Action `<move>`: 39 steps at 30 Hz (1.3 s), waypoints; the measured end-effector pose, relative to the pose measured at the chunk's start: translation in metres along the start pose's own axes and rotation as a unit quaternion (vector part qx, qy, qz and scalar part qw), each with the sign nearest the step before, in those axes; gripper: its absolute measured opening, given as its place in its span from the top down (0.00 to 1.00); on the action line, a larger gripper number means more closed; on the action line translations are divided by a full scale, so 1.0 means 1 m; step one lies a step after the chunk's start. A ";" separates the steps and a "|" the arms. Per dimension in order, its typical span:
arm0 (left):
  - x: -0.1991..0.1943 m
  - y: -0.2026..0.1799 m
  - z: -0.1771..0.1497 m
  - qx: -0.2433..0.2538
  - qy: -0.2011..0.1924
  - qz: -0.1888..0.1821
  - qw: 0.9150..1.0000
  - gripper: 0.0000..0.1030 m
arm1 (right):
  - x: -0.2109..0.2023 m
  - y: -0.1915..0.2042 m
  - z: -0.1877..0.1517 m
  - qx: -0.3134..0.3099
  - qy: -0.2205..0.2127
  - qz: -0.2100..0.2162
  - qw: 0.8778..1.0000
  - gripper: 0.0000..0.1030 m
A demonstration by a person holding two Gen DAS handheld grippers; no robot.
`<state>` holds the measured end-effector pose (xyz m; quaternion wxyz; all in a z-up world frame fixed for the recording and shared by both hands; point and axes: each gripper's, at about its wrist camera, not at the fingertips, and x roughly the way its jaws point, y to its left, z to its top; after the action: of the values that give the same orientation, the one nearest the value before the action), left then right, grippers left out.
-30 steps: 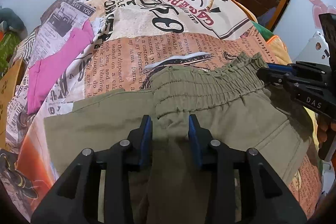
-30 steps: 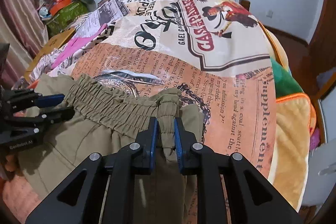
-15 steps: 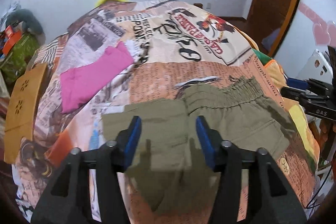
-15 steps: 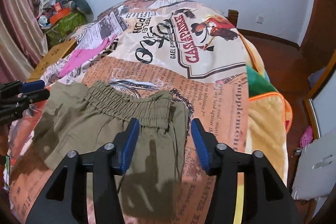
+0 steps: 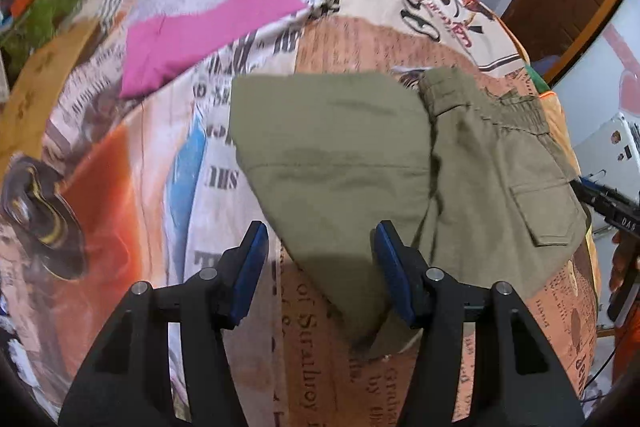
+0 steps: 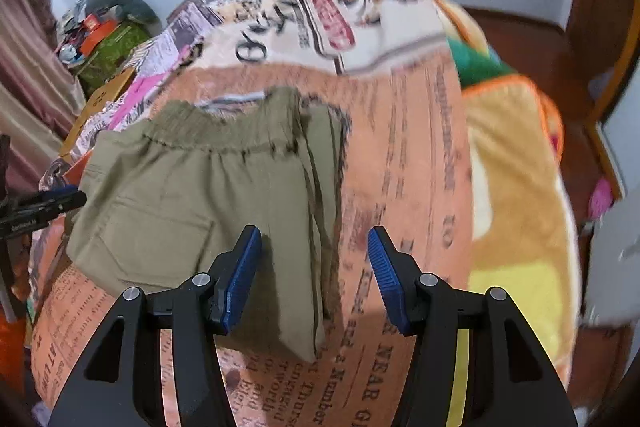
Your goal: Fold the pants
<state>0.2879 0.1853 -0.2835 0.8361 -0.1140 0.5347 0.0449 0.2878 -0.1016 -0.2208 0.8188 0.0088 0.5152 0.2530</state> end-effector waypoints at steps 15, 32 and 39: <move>0.025 0.003 0.024 -0.032 0.002 -0.059 0.998 0.44 | 0.033 -0.012 0.012 0.049 0.008 0.082 0.995 0.42; 0.017 -0.027 0.039 0.002 -0.039 0.028 0.999 0.87 | 0.025 -0.001 0.028 0.038 -0.025 0.064 0.997 0.87; -0.001 -0.033 0.041 0.013 -0.066 0.032 0.997 0.93 | 0.009 0.013 0.034 0.009 -0.049 0.051 0.997 0.92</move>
<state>0.3309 0.1630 -0.2616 0.8690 -0.0830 0.4824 0.0717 0.3141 -0.0784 -0.2089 0.8290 0.0543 0.4757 0.2890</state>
